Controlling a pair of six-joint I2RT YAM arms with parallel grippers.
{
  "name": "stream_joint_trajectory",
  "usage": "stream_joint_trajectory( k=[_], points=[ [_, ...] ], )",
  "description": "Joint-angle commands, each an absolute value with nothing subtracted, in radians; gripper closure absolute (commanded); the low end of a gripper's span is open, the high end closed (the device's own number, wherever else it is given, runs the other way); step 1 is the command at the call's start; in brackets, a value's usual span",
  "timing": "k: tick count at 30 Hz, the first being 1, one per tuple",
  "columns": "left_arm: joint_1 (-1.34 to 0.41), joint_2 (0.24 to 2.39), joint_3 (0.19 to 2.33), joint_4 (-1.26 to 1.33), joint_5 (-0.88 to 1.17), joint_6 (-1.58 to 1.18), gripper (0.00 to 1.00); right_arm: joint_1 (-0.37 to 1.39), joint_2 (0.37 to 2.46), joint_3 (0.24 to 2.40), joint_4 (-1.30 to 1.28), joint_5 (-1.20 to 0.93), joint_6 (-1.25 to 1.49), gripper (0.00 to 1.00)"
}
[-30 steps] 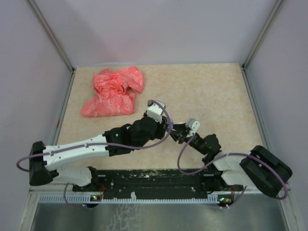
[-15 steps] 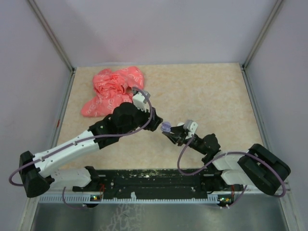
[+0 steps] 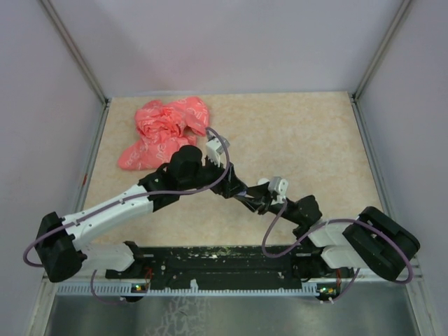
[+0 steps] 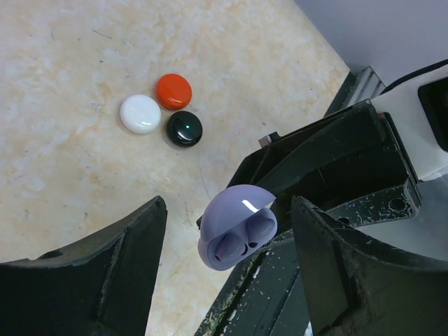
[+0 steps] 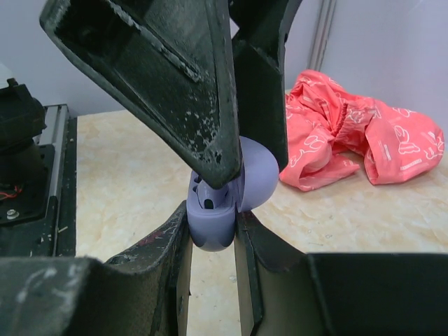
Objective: Insert the wireless bluetooth earbuds into the charging case
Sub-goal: Close the charging case.
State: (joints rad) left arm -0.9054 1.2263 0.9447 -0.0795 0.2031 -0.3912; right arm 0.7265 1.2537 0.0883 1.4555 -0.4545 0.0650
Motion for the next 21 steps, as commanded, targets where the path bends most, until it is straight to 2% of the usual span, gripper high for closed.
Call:
stream_joint_trajectory(
  k=[1,10,21],
  points=[
    [-0.893,1.248,0.934,-0.004,0.326,-0.412,0.25,0.733,1.252,0.12,1.55,-0.484,0.084,1.0],
    [-0.886,1.213,0.91,0.055,0.435,-0.425,0.32,0.732,1.255,0.127,1.524,-0.475,0.09,1.0],
    [-0.878,1.135,0.875,0.079,0.46,-0.427,0.34,0.717,1.283,0.151,1.5,-0.496,0.132,1.0]
  ],
)
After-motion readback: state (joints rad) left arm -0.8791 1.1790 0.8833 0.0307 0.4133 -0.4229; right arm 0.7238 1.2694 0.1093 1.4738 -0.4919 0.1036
